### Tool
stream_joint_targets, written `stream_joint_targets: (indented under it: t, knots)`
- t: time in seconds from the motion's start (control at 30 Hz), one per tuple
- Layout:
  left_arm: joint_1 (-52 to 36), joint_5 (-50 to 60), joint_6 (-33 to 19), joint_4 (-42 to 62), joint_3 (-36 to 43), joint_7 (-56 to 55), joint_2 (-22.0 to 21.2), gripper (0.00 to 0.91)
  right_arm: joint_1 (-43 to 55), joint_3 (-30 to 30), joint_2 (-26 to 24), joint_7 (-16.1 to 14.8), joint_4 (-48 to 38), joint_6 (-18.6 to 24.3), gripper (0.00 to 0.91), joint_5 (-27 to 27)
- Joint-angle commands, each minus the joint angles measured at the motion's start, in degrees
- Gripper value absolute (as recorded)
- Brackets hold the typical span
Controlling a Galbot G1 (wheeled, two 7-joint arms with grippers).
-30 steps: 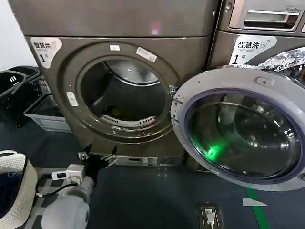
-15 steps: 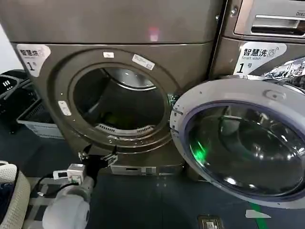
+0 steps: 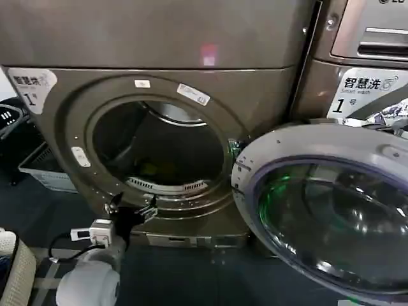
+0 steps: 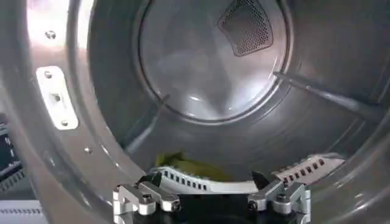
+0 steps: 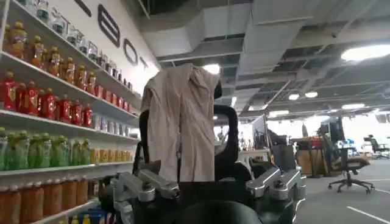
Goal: Grasp the clothes from the dryer.
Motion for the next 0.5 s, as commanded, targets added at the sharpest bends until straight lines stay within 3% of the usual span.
stream_joint_targets:
  t: [0.03, 0.3, 0.5]
  knots:
    - [0.00, 0.05, 2.81, 0.17, 0.02, 0.01, 0.02, 0.907, 0.06, -0.20, 0.10, 0.33, -0.19, 1.13, 0.907, -0.09]
    - [-1.27, -0.16, 2.81, 1.71, -0.37, 0.01, -0.33, 0.907, 0.02, -0.30, 0.27, 0.24, -0.39, 2.30, 0.907, -1.21]
    - [-8.22, 2.21, 2.18, 8.26, -0.67, 0.20, 0.52, 0.907, 0.14, -0.45, 0.11, 0.31, -0.18, 2.61, 0.907, -1.21]
